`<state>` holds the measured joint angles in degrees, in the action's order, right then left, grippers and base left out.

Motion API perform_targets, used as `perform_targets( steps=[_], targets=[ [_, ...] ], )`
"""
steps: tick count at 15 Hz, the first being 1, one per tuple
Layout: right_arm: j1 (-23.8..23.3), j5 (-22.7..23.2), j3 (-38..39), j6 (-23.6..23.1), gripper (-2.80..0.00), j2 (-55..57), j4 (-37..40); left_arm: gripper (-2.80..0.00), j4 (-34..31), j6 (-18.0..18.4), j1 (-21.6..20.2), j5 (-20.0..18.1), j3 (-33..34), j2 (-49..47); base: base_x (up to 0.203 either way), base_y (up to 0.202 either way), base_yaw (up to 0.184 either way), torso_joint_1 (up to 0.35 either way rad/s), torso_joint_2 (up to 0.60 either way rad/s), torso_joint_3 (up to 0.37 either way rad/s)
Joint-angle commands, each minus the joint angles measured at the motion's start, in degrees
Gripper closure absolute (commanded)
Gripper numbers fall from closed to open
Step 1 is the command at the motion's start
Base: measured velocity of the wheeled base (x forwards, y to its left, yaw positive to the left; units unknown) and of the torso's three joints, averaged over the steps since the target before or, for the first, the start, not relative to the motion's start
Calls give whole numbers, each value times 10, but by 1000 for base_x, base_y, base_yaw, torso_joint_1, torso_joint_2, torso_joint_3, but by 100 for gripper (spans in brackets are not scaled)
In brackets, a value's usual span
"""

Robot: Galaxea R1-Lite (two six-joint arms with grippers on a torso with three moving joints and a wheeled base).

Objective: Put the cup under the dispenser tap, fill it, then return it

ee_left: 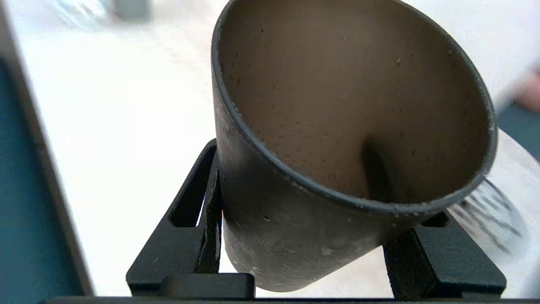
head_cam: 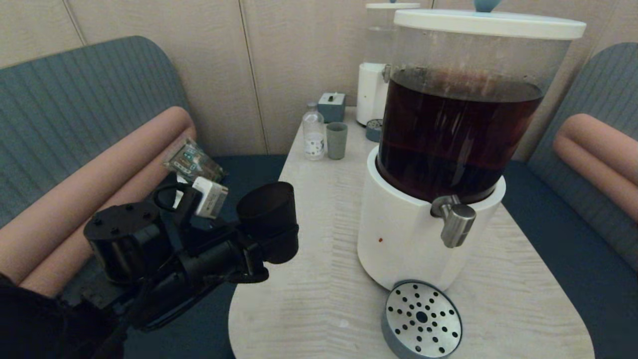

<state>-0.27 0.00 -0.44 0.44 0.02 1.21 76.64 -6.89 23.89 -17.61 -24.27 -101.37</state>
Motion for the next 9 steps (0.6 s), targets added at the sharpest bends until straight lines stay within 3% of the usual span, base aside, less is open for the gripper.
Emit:
perform_targets(
  steps=[1, 5, 9],
  targets=[
    [0, 0, 0, 0, 0, -1, 0, 0, 29, -1, -19, -3, -35, -74, 0, 0, 0, 0, 0, 0],
    [0, 0, 0, 0, 0, -1, 0, 0, 66, -1, -27, -6, -135, -191, 0, 0, 0, 0, 0, 0],
    [0, 0, 0, 0, 0, -1, 0, 0, 74, 0, -29, -6, -187, -267, 0, 0, 0, 0, 0, 0]
  ],
)
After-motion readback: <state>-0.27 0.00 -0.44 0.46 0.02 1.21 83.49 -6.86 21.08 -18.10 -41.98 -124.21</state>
